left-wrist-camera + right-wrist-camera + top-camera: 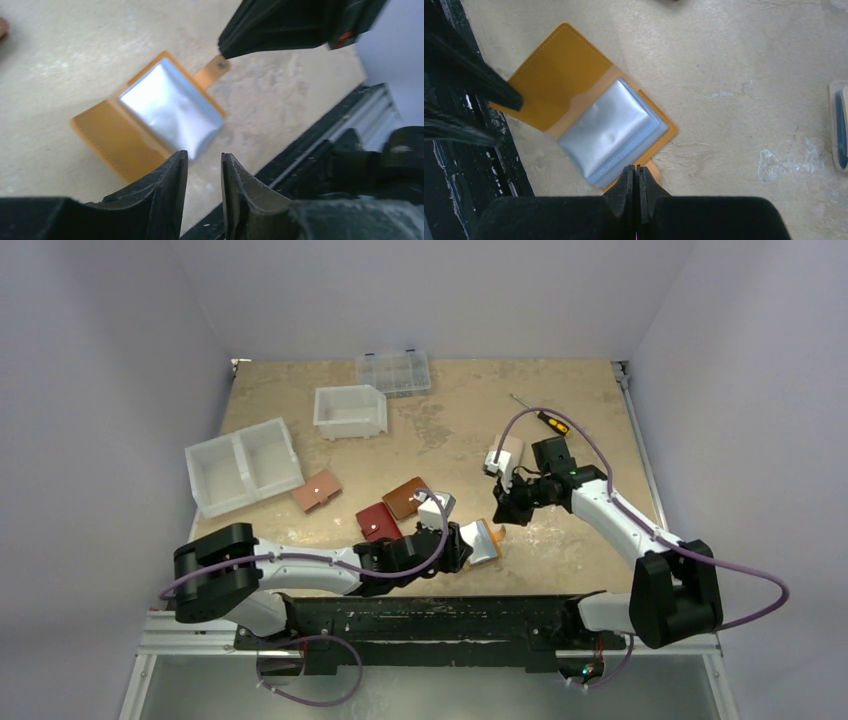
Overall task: Take the credit cards out of the card holder
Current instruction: Open the card holder.
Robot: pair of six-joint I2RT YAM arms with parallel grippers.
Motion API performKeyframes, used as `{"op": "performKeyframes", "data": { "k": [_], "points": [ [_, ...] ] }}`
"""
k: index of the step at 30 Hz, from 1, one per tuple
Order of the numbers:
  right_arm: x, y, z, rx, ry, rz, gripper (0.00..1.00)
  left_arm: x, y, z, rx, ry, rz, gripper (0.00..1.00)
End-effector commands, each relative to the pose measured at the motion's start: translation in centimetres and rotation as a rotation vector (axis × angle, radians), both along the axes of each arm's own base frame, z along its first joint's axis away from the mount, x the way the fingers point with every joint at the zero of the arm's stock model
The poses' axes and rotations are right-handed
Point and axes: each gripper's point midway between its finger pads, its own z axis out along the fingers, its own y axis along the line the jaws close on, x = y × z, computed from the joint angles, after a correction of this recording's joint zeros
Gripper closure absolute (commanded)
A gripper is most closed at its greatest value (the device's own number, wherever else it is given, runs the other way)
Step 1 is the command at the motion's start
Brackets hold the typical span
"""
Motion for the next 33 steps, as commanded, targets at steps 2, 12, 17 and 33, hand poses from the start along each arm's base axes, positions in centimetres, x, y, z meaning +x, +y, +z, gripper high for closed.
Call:
{"op": "performKeyframes", "data": {
  "k": [2, 12, 17, 33],
  "points": [
    [1.7, 2.0, 0.8, -0.004, -0.016, -0.051, 1.0, 2.1, 1.9, -2.6, 0.079, -0.003, 0.158, 0.73],
    [0.7, 4.1, -2.0, -0.088, 0.047, 0.001, 1.0, 2.3, 3.9, -7.1, 0.108, 0.073, 0.176, 0.91],
    [0.9, 3.7, -3.2, -0.159, 0.074, -0.006, 1.0, 2.1, 4.4, -7.9, 0.096, 0.088, 0.18, 0.93],
    [0.5, 3.4, -3.7, -0.203, 0.063, 0.015, 1.0, 1.5, 4.3, -8.4, 0.056, 0.099, 0.149, 0.93]
  ]
}}
